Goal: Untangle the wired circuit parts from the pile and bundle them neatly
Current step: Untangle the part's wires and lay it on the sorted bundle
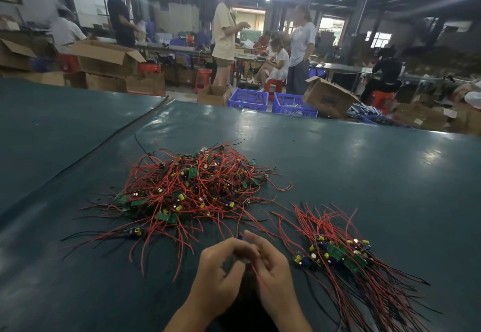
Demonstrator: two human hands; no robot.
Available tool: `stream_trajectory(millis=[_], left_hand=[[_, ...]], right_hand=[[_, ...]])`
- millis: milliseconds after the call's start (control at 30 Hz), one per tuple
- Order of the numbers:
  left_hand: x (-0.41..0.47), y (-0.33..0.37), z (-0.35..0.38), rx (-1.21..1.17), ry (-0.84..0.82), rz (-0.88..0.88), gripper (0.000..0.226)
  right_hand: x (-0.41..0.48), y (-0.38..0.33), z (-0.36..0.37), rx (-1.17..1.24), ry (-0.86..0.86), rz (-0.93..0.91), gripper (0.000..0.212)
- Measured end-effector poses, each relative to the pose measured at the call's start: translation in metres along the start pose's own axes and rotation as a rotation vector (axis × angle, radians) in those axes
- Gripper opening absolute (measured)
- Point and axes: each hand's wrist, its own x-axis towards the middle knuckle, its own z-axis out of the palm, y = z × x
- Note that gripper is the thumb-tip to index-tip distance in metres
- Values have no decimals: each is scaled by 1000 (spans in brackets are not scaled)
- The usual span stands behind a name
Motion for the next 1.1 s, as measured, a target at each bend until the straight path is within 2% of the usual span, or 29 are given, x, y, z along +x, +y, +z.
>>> stream_trajectory(millis=[100, 200, 300, 367, 433, 500, 633, 733, 800, 867, 933, 1000, 1100], left_hand=[[0, -3, -6, -118, 38, -128, 43], [1, -1, -9, -195, 40, -222, 38], [1, 3, -6, -289, 48, -277, 34], [3, 5, -5, -344, 86, -291, 31], [6, 4, -6, -362, 153, -314, 23], [7, -2, -8, -300, 214, -362, 16], [8, -15, -10, -209, 205, -562, 19], [9, -18, -14, -118, 86, -628, 13], [8, -16, -14, -23, -73, -589, 11], [7, -10, -12, -19, -235, -548, 7], [5, -5, -8, -109, -309, -528, 24], [5, 1, 0, -300, -210, -583, 28], [6, 2, 7, -535, 64, -721, 31]], right_hand=[[-3, 0, 1, -218, -25, -104, 49], [-6, -3, 3, -460, -51, -230, 34], [-9, -3, 5, -633, 27, -229, 31], [-9, -3, 4, -650, 113, -201, 29], [-6, -3, 3, -565, 224, -190, 26], [-4, -6, 3, -383, 354, -174, 24], [0, -9, 2, 22, 460, -9, 18], [0, -18, 1, 298, 488, 90, 15], [-1, -25, 2, 461, 457, 142, 14], [-4, -28, 2, 519, 410, 167, 13], [-6, -32, 4, 518, 375, 178, 13], [-6, -34, 5, 549, 357, 196, 13], [-6, -35, 6, 558, 362, 215, 11]])
